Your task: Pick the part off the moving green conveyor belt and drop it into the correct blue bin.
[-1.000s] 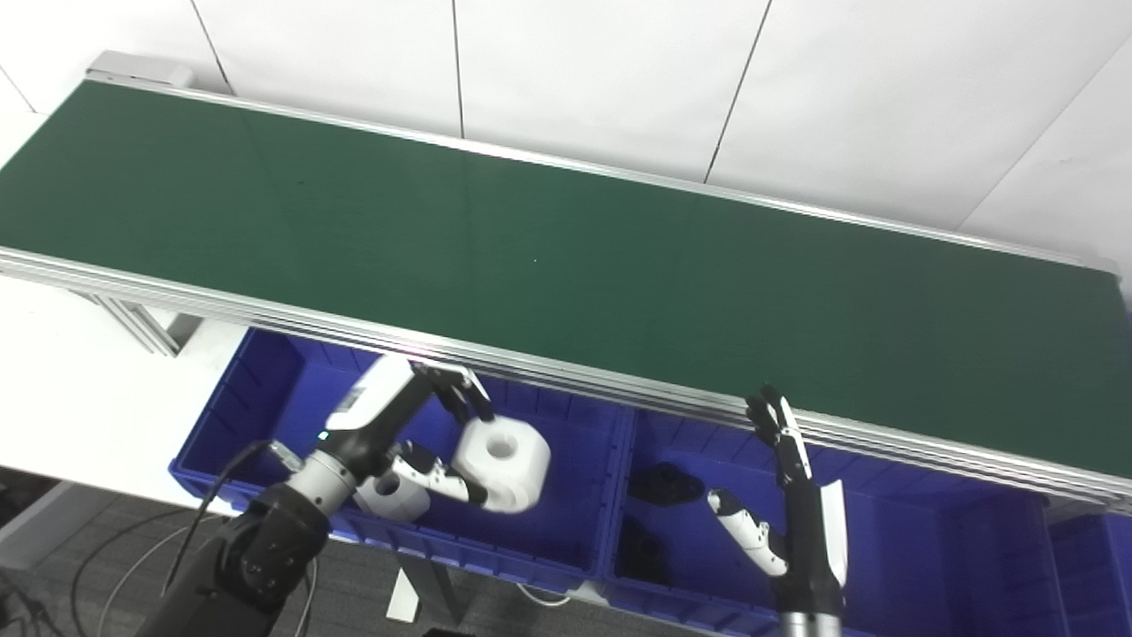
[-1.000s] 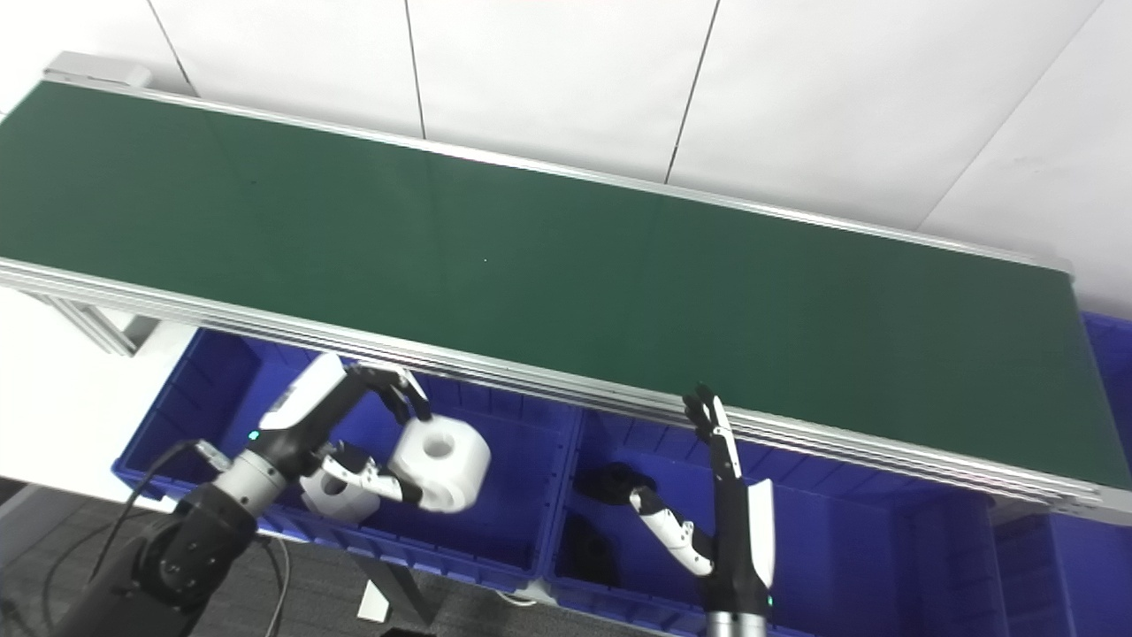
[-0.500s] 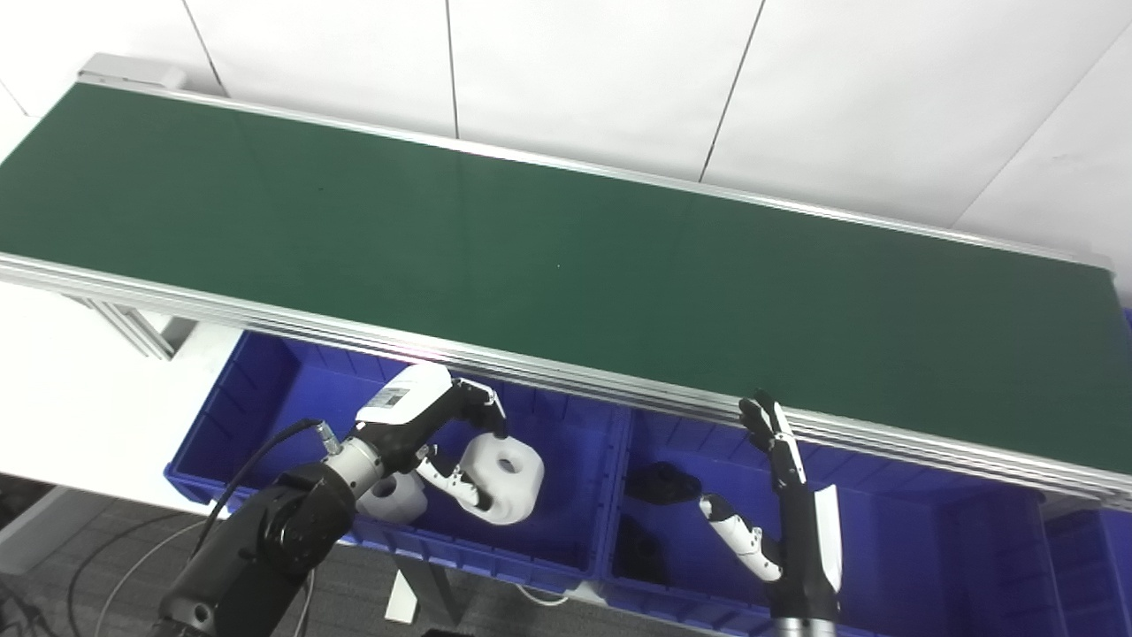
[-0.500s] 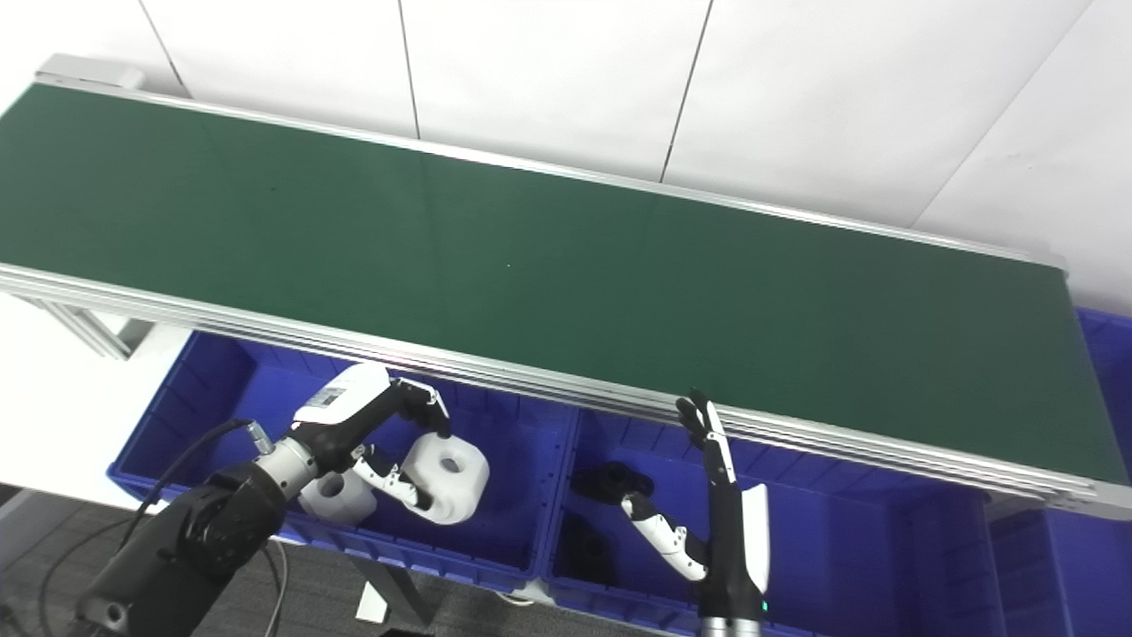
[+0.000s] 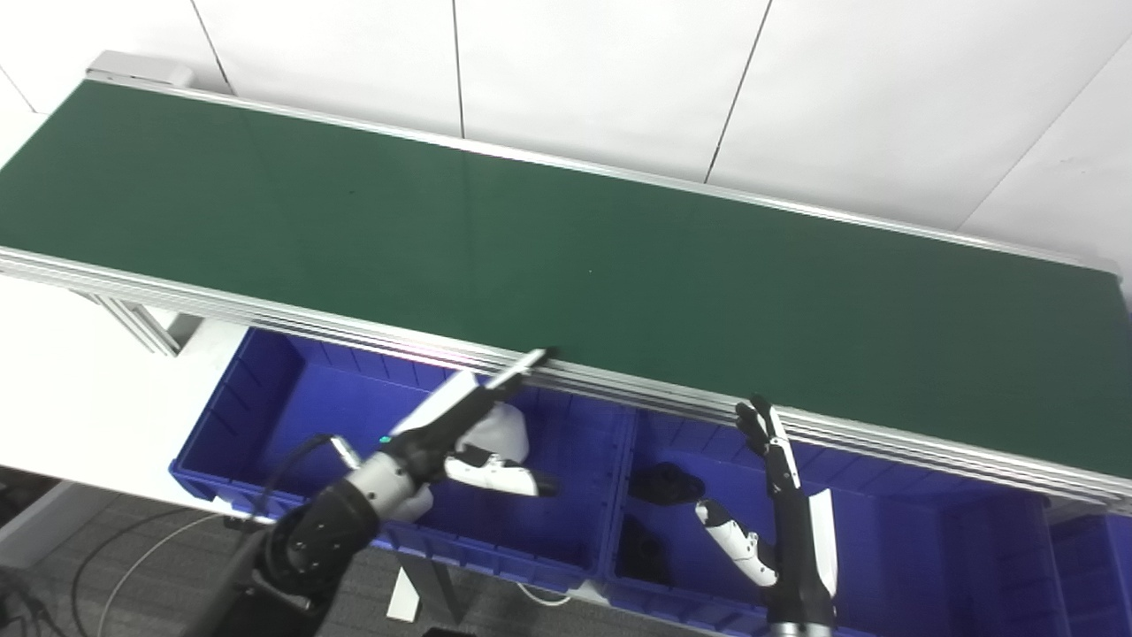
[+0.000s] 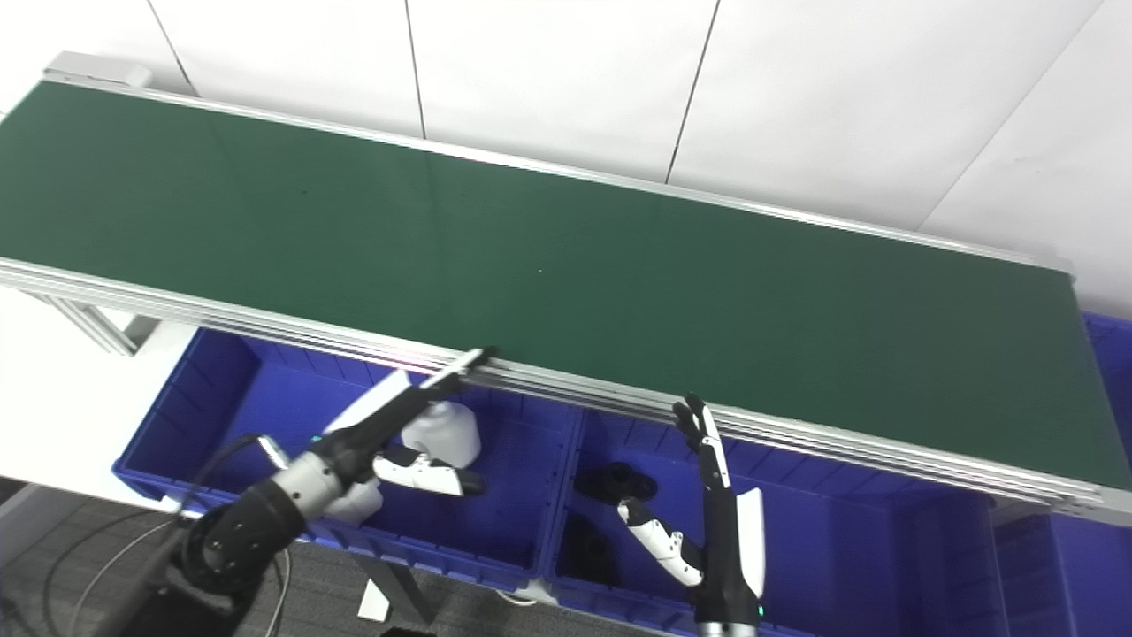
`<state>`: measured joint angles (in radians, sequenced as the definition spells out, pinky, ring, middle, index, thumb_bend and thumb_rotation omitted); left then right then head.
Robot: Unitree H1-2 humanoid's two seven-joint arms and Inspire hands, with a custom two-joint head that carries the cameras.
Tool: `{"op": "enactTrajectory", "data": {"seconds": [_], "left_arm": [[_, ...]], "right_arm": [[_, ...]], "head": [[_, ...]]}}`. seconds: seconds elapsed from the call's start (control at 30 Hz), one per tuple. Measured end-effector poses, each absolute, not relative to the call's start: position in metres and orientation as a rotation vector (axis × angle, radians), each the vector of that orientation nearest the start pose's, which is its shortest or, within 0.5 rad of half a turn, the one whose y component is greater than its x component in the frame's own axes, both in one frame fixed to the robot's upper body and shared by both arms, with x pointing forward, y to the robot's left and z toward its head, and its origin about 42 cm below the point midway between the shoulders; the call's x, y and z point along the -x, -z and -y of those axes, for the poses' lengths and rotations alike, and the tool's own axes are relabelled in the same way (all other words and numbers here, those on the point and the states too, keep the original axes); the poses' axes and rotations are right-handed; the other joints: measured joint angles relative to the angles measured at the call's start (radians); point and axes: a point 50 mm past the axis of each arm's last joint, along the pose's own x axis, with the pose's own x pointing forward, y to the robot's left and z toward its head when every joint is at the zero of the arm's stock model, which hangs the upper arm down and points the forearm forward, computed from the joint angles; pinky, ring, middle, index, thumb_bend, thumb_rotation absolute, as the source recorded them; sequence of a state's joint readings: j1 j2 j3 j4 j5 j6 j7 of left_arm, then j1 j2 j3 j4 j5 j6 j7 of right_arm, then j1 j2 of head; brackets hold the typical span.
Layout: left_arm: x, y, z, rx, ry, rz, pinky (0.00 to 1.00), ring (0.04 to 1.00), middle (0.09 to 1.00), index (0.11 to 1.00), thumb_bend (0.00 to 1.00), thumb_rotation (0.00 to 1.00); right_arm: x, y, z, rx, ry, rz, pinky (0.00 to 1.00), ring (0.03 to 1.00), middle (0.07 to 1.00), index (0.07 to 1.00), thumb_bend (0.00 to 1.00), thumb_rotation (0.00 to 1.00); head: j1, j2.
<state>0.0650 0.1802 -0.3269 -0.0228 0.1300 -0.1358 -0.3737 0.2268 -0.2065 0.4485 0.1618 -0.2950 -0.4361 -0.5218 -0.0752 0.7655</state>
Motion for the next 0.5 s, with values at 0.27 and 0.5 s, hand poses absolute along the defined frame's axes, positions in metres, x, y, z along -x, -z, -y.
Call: {"op": "enactTrajectory", "data": {"seconds": [0.27, 0.5], "left_arm": [[-0.232, -0.052, -0.16, -0.21, 0.728, -0.012, 1.0, 1.0, 1.0, 1.0, 0.98, 0.57], [-0.229, -0.046, -0.174, -0.226, 0.701, 0.006, 1.0, 1.0, 1.0, 1.0, 0.96, 0.5]], "right_arm": [[-0.159, -0.02, 0.189, 0.317, -0.047, 0.108, 0.9, 0.913, 0.906, 0.966, 0.88, 0.78], [-0.16, -0.019, 0.183, 0.334, -0.099, 0.099, 0.93, 0.942, 0.944, 0.997, 0.85, 0.74]], "head": [[-0.04, -0.023], [-0.17, -0.022]]}}
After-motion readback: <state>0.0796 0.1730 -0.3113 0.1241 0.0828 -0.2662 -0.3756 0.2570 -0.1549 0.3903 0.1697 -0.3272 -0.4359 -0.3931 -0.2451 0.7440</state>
